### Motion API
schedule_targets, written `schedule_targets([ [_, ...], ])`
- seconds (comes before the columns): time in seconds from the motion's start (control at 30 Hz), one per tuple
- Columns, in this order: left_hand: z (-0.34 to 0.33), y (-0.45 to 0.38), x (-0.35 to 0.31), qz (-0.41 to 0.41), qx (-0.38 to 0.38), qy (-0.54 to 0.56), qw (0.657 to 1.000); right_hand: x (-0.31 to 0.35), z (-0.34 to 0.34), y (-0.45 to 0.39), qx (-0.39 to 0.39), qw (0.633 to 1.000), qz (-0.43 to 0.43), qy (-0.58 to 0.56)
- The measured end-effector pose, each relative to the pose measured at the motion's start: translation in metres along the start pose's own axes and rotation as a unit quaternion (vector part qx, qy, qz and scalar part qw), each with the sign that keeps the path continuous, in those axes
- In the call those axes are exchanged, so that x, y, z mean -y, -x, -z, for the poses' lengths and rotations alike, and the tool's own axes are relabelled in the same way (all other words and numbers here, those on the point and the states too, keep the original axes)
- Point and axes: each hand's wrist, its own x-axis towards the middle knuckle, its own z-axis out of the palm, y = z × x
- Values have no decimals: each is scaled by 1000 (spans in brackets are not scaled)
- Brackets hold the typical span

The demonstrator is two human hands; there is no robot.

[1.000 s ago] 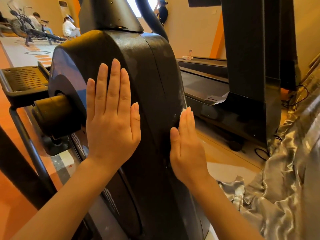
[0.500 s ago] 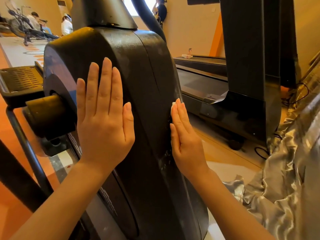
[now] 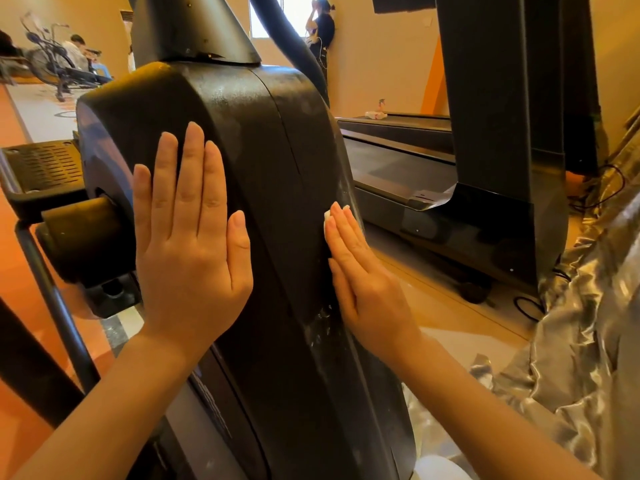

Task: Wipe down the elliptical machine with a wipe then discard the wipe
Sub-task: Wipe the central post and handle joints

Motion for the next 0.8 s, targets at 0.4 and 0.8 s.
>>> schedule_targets([
  [0.4,1,-1,-2,2,-6,-2,1000,-7,-1,-32,-28,998,-41,-26],
  [0.8,0,2,-3,11,-7,10,1000,-10,1,-48,-47,993,-93,-48],
])
